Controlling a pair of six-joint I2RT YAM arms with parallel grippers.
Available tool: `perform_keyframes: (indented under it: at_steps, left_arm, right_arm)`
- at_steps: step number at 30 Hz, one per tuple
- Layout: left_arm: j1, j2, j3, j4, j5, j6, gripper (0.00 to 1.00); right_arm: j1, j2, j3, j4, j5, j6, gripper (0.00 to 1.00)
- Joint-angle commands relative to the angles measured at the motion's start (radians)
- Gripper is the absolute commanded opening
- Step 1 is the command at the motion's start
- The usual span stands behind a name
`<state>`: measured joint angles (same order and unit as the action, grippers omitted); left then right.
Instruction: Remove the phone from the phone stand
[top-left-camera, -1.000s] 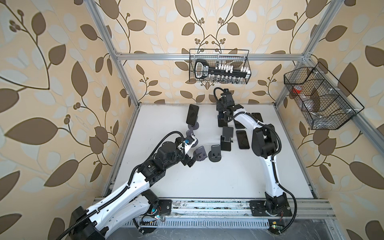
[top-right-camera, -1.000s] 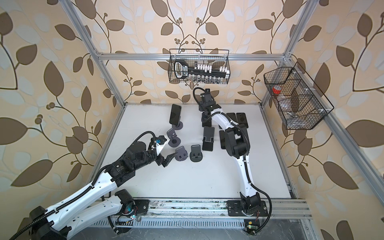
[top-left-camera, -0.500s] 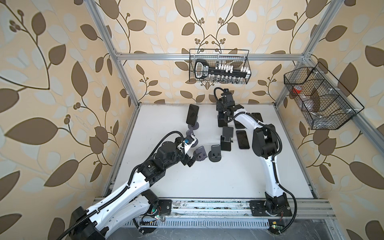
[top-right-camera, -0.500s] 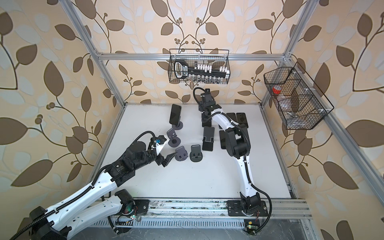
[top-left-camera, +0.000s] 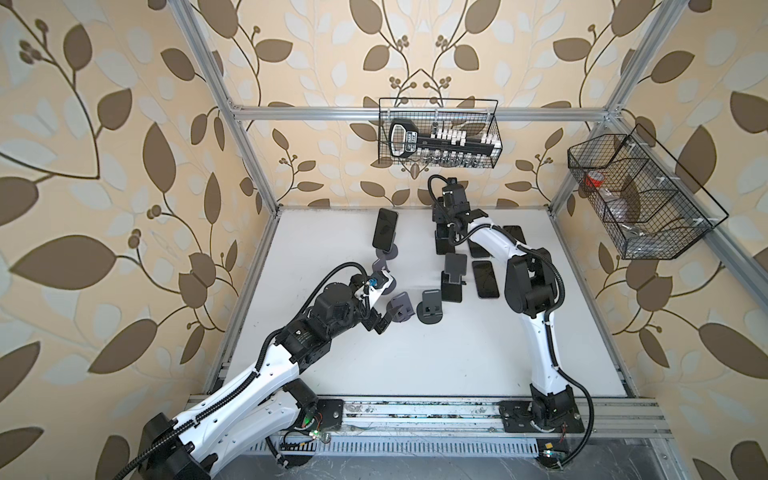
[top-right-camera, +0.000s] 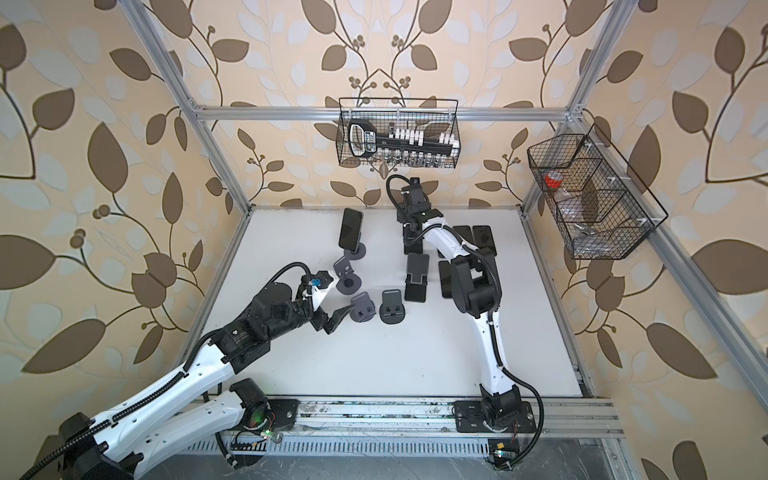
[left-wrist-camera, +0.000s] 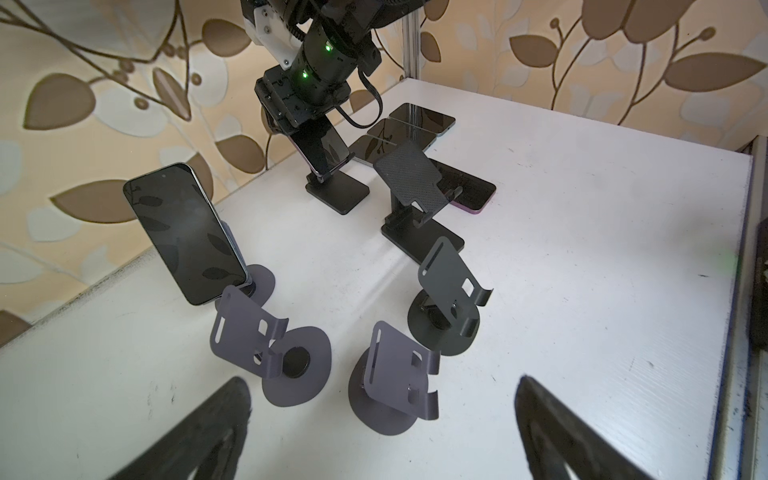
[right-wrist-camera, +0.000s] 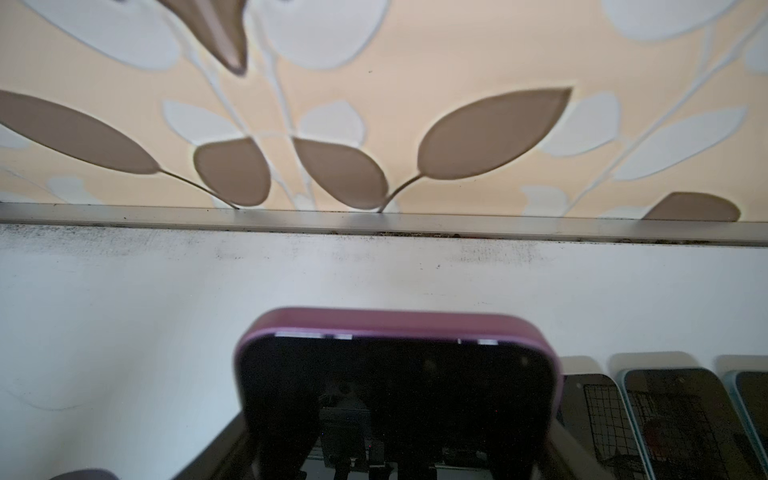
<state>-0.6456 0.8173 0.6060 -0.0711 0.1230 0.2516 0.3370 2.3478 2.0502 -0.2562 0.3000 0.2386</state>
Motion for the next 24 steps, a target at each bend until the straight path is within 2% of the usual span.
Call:
perform_keyframes:
  at_steps: [1,24]
  left_arm:
    - [0.015,-0.004,0.006,0.01,0.004,0.002,0.99]
    - [0.015,-0.004,0.006,0.012,0.011,0.0,0.99]
  right_arm:
    - [0.002,-0.061,-0.011,0.031,-0.028,0.004,0.62]
    - [0.003,-0.09,-0.025,0.036,-0.009,-0.01,0.62]
